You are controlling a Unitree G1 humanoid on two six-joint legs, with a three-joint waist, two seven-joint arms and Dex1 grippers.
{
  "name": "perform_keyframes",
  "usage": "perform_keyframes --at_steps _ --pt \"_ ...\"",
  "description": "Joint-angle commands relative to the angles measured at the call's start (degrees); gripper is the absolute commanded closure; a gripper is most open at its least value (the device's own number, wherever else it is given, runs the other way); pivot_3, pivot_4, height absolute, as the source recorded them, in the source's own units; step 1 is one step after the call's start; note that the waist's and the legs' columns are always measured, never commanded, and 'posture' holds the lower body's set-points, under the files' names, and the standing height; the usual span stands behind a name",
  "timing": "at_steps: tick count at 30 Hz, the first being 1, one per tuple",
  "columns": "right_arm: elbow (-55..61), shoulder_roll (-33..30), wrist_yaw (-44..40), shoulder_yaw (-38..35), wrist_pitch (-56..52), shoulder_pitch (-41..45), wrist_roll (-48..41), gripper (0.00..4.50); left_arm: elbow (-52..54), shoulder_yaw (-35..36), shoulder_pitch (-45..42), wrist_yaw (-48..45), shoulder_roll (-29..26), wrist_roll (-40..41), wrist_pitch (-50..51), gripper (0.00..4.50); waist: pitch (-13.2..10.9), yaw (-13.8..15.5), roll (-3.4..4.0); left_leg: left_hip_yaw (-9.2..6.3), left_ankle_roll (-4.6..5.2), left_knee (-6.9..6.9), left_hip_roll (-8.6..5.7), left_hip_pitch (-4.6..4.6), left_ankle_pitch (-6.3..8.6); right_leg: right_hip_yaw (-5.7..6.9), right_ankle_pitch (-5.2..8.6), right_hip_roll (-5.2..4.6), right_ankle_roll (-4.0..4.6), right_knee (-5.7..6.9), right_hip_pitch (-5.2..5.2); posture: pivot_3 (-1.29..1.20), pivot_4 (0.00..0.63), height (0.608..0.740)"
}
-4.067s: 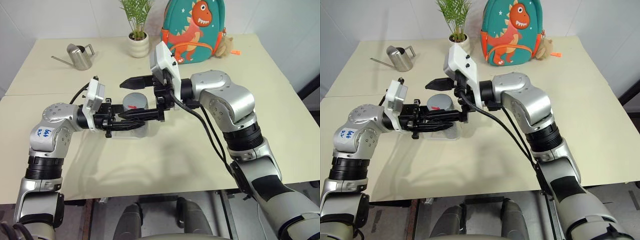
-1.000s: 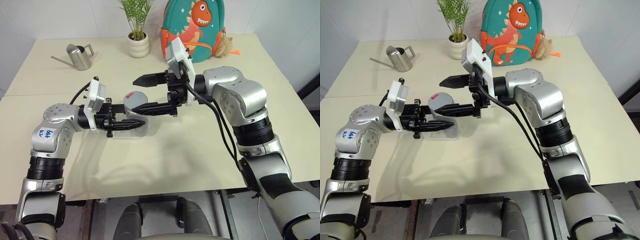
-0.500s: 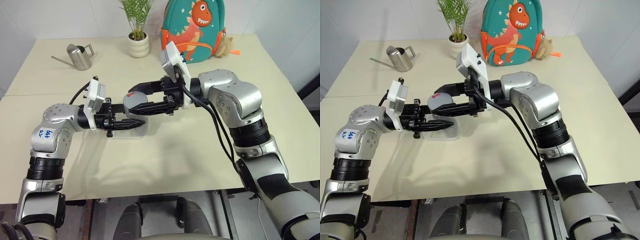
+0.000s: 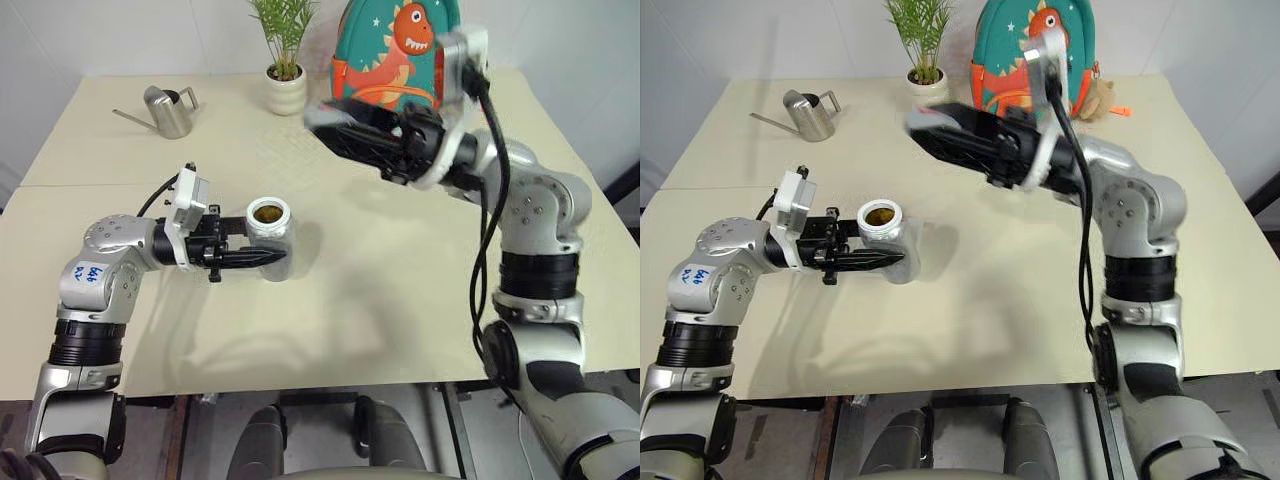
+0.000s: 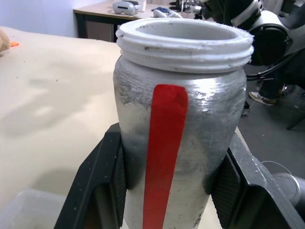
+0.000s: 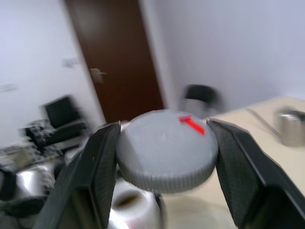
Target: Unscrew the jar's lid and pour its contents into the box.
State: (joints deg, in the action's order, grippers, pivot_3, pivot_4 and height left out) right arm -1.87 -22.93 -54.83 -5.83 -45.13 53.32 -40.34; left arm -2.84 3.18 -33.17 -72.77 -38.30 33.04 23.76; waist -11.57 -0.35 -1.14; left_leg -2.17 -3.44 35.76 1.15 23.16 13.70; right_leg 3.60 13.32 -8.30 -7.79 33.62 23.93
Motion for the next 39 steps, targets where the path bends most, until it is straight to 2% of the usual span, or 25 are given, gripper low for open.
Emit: perform_keyframes --at_steps 1,6,12,14,19,20,24,28,34,37,39 --pt "-0.3 -5.4 -0.1 3.3 11.7 -7.9 10.8 1.95 0.3 1.6 -1.2 0.1 -1.0 0.2 -0.4 2.62 0.0 0.3 0.00 0.01 0.01 0.00 0.00 0.01 0.01 0.00 0.00 0.00 0.00 -0.03 0.00 0.00 0.150 0.740" --pt "-10.3 -5.7 1.2 2.2 26.6 -20.4 17.9 1.95 -1.7 2.6 -2.6 0.4 -1.4 0.4 -0.2 2.62 0.0 0.2 -0.01 0.10 0.05 -0.01 0.00 0.01 0.03 -0.04 0.00 0.00 -0.02 -0.08 0.00 0.00 0.150 0.740" --pt "-20.7 -3.1 3.8 1.2 38.5 -23.8 21.9 1.95 -2.7 2.8 -4.1 0.7 -1.3 0.8 0.4 2.62 0.0 -1.0 -0.01 0.18 0.05 0.09 0.00 -0.06 0.03 -0.14 -0.02 0.00 -0.05 0.00 -0.01 0.00 0.150 0.740" --pt "-20.3 -2.8 1.9 1.0 37.0 -24.6 19.9 1.95 -2.6 2.9 -4.3 0.8 -1.3 0.9 0.8 2.62 0.0 -1.2 -0.01 0.18 0.05 0.11 0.00 -0.07 0.02 -0.17 -0.02 0.00 -0.05 0.03 -0.01 0.00 0.150 0.740" --pt "-16.6 -2.9 0.6 1.3 34.7 -26.4 18.2 0.27 -2.3 4.4 -4.4 1.4 -1.7 2.1 2.3 2.62 0.0 -1.1 -0.01 0.18 0.05 0.11 0.01 -0.07 0.02 -0.17 -0.02 0.00 -0.05 0.02 -0.01 0.00 0.150 0.740" --pt "-15.3 -3.4 0.2 1.0 34.2 -26.5 17.7 0.05 -2.4 4.8 -4.4 1.6 -1.8 2.3 2.7 2.62 0.0 -1.1 -0.01 0.18 0.05 0.13 0.01 -0.07 0.03 -0.17 -0.02 0.00 -0.05 0.02 -0.02 0.00 0.150 0.740" --pt "-8.5 -5.9 -1.0 -0.1 30.5 -26.7 14.8 0.05 -3.0 6.8 -4.6 2.1 -2.7 3.2 4.8 2.62 0.0 -1.1 0.01 0.18 0.05 0.16 0.01 -0.07 0.03 -0.18 -0.03 0.00 -0.06 0.04 -0.02 0.00 0.150 0.740" --pt "1.6 -8.7 -1.9 -0.2 21.9 -24.4 9.7 0.05 -7.1 8.9 -6.4 2.0 -4.3 2.7 4.8 2.62 0.0 -1.2 0.01 0.18 0.06 0.19 0.01 -0.08 0.03 -0.18 -0.03 0.00 -0.06 0.05 -0.03 0.00 0.150 0.740" --pt "9.5 -8.8 -4.3 6.6 18.1 -19.0 10.0 0.05 -21.7 7.9 -11.1 1.4 -7.2 -4.7 -4.2 2.62 0.0 -1.1 0.00 0.18 0.07 0.19 0.02 -0.11 0.04 -0.17 -0.03 0.01 -0.05 0.08 -0.03 0.00 0.150 0.740" --pt "11.6 -7.6 -3.8 8.5 16.5 -17.7 9.2 0.05 -25.9 7.8 -12.3 0.4 -7.6 -6.9 -8.1 2.62 0.0 -0.8 -0.01 0.18 0.11 0.19 0.01 -0.06 0.09 -0.17 -0.03 0.01 -0.06 0.00 -0.03 0.00 0.150 0.740" --pt "11.9 -7.0 -4.0 10.8 16.1 -16.7 10.1 0.05 -27.8 7.5 -13.0 3.0 -8.4 -10.4 -12.5 2.62 0.0 -0.4 -0.01 0.19 0.13 0.20 0.01 0.00 0.13 -0.16 -0.02 0.01 -0.08 -0.04 -0.02 0.00 0.150 0.740"
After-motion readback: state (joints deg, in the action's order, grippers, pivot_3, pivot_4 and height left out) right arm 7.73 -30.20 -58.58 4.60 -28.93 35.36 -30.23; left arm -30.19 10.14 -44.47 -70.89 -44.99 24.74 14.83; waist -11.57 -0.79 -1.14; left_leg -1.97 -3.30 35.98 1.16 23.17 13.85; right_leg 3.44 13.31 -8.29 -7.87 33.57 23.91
